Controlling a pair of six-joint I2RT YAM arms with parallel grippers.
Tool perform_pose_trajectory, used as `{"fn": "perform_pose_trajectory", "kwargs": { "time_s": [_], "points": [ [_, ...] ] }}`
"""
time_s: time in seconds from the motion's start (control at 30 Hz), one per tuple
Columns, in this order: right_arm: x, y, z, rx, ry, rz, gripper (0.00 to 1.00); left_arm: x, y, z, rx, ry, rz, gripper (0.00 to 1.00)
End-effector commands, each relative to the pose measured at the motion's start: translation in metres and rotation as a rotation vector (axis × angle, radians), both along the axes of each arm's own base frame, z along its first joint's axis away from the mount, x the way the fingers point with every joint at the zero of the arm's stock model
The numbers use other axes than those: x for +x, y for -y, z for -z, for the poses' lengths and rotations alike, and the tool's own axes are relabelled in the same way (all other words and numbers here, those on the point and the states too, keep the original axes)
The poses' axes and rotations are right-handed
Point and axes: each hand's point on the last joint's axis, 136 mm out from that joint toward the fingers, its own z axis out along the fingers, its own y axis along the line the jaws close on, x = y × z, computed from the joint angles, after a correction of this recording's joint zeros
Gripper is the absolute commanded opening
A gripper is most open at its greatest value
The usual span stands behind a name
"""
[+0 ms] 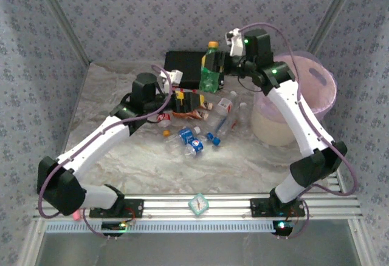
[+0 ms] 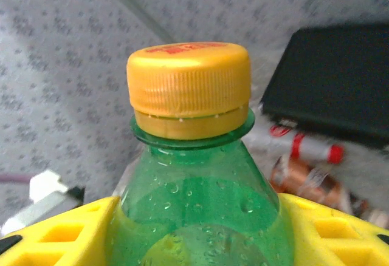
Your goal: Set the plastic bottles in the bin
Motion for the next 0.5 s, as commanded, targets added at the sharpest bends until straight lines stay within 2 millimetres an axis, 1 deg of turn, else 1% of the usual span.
{"fn": "perform_pose_trajectory", "kwargs": {
  "time_s": [0.0,0.13,0.27,0.33,0.37,0.43,0.47],
  "points": [
    [0.005,0.061,-0.028,-0.139,0.100,0.214,0.31,-0.015,-0.014,0.002,0.079,0.034,0.011,1.00],
    [-0.001,0.131,-0.049,-0.220,0.128,0.398,0.28,-0.016,-0.028,0.033,0.185,-0.008,-0.039,1.00],
    [-0.018,0.188,-0.060,-0.299,0.131,0.533,0.22,-0.011,-0.034,0.054,0.245,-0.059,-0.073,0.98],
    [-0.026,0.218,-0.059,-0.331,0.114,0.605,0.17,-0.008,-0.036,0.063,0.277,-0.092,-0.090,0.97],
    [-0.030,0.229,-0.057,-0.344,0.105,0.633,0.15,-0.006,-0.036,0.068,0.293,-0.108,-0.095,0.96],
    [-0.035,0.254,-0.046,-0.374,0.066,0.686,0.11,-0.004,-0.040,0.079,0.348,-0.138,-0.109,0.93],
    [-0.037,0.264,-0.039,-0.390,0.045,0.706,0.07,-0.003,-0.045,0.084,0.388,-0.147,-0.124,0.92]
  ]
}}
